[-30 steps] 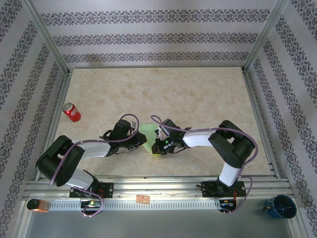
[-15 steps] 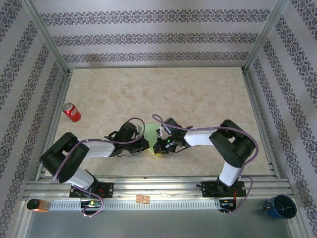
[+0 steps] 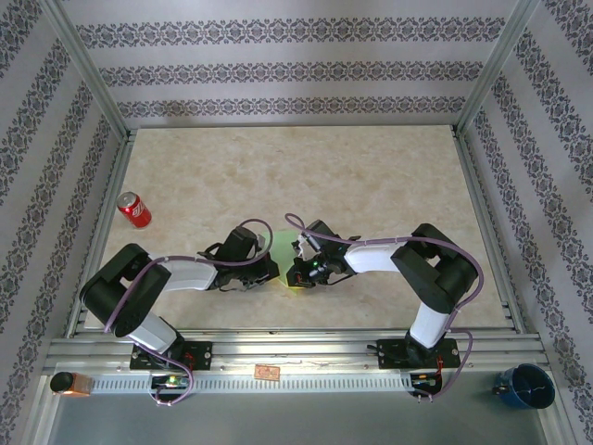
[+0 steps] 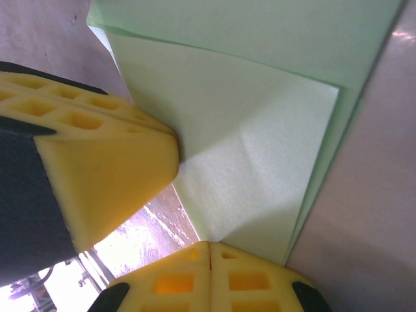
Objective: Fold a paper plane with a square sheet of paper (pick it up from the middle)
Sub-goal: Third fold the triangle at the center of the table.
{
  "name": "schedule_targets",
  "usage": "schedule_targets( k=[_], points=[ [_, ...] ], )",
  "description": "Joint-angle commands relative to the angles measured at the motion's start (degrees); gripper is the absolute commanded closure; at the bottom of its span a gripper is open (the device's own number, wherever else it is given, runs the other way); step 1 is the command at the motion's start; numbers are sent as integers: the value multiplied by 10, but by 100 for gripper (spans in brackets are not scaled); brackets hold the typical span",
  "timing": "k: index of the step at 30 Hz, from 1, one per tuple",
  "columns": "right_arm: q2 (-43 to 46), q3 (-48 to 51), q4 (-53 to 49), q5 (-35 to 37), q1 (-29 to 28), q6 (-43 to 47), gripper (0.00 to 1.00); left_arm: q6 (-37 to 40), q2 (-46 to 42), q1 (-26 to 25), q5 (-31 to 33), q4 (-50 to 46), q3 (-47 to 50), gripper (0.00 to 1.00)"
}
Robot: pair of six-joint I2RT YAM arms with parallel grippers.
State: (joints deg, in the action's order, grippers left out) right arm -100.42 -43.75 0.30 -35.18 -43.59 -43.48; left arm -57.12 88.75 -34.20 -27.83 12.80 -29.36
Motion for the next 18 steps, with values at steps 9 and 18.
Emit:
schedule_targets(
  k=[9,18],
  points=[
    [-11,23,-70,38,6,12,95,50,1,83,39,-93,-18,96],
    [-12,19,-77,33,6,22,95,74,-3,128,16,-107,-16,96]
  ],
)
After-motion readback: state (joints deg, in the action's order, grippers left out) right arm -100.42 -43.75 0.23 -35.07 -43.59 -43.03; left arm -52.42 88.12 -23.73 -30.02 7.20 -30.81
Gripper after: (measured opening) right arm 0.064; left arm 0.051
